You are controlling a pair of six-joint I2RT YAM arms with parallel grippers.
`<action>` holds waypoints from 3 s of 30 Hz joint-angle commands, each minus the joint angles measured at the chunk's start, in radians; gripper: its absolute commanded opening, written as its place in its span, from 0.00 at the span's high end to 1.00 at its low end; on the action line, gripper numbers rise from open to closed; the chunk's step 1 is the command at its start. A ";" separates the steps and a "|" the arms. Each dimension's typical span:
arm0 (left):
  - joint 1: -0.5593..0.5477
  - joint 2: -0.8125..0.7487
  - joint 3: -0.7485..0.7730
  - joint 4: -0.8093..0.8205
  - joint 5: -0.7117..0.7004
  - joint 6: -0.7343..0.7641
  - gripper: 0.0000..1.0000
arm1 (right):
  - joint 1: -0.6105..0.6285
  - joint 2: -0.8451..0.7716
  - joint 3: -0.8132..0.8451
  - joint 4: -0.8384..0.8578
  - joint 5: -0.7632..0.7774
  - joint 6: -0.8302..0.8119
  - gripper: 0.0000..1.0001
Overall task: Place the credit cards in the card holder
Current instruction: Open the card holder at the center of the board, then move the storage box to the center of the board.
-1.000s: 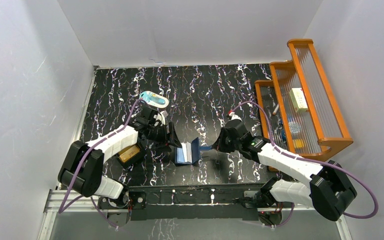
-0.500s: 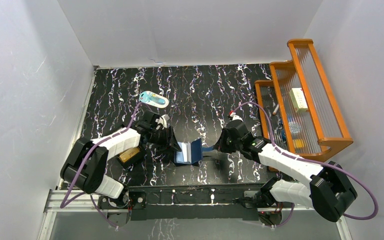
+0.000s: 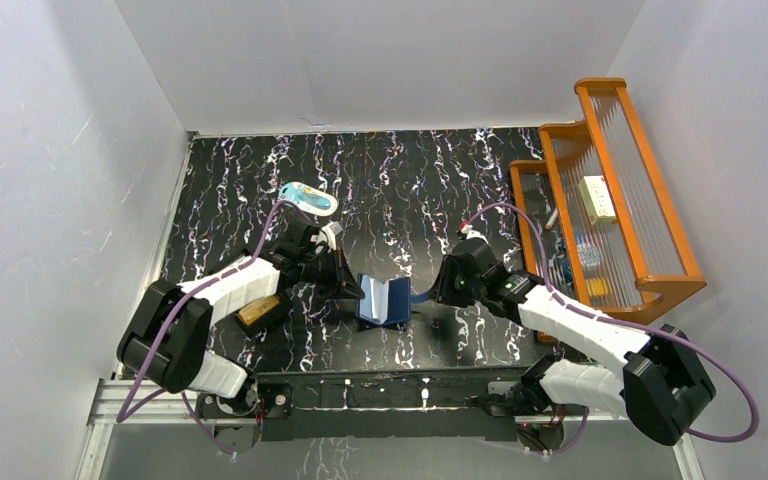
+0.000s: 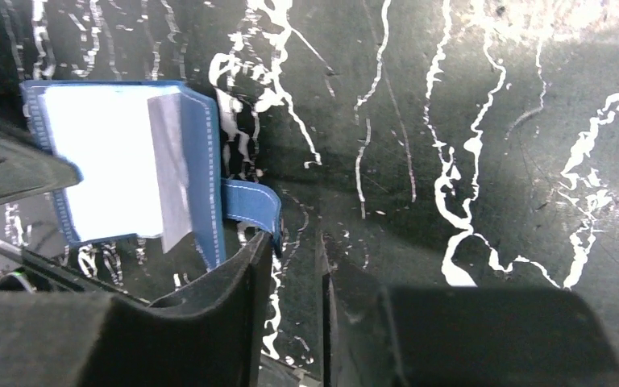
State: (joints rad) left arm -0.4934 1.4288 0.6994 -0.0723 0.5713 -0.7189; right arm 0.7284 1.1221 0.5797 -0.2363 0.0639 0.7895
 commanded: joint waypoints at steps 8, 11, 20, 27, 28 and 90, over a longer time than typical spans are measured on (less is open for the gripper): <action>-0.004 -0.107 0.088 -0.197 -0.164 0.028 1.00 | 0.000 -0.011 0.211 0.008 -0.089 -0.013 0.47; 0.020 -0.140 0.131 -0.277 -0.218 0.032 1.00 | 0.008 0.028 0.242 0.040 -0.126 -0.012 0.45; 0.258 -0.257 0.230 -0.441 -0.226 0.066 1.00 | 0.080 0.135 0.300 0.169 -0.129 0.001 0.43; 0.343 -0.321 0.439 -0.644 -0.522 0.130 1.00 | 0.237 0.343 0.417 0.265 -0.067 -0.030 0.41; 0.343 -0.327 0.464 -0.665 -0.558 0.138 1.00 | 0.254 0.375 0.435 0.295 -0.079 -0.036 0.40; 0.346 -0.378 0.438 -0.614 -0.080 0.203 1.00 | -0.015 0.310 0.583 -0.260 0.147 -0.127 1.00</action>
State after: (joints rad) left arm -0.1524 1.0248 1.1931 -0.7670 0.2153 -0.4744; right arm 0.7837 1.5696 1.2213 -0.4938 0.1093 0.6476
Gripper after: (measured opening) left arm 0.029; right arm 0.227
